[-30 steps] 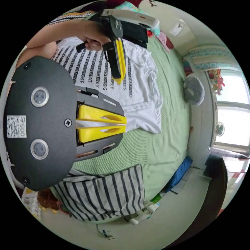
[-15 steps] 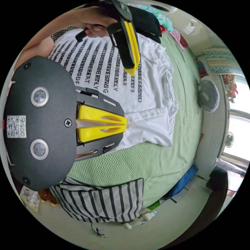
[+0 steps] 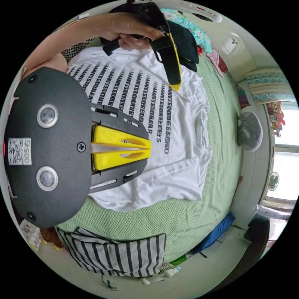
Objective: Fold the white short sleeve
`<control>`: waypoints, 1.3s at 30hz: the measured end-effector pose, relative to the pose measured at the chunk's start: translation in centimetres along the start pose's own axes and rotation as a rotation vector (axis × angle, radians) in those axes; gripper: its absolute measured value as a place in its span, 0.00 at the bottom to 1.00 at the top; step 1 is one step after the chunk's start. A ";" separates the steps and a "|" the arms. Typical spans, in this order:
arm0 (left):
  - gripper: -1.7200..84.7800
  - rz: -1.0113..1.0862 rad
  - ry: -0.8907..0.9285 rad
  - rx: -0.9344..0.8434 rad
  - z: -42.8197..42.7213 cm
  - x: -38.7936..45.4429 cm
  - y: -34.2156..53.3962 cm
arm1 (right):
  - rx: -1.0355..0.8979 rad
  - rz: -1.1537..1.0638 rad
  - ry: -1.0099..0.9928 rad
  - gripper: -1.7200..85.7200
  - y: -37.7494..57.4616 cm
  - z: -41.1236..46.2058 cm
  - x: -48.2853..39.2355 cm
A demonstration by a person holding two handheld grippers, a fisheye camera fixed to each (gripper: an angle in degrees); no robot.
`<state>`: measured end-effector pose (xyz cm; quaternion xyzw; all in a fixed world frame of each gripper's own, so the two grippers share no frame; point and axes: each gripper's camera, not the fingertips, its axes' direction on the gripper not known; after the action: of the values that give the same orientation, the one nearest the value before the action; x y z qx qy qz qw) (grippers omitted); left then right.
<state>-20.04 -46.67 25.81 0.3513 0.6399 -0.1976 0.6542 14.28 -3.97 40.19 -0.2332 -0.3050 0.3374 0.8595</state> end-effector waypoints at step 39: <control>0.10 0.002 -0.347 0.006 6.5 -14.3 -13.8 | 0.018 0.043 0.028 0.09 -0.1 4.7 6.2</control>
<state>-26.74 -63.33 36.49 0.3144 0.5162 -0.2566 0.7542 14.77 1.38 45.89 -0.2368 -0.2847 0.3550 0.8584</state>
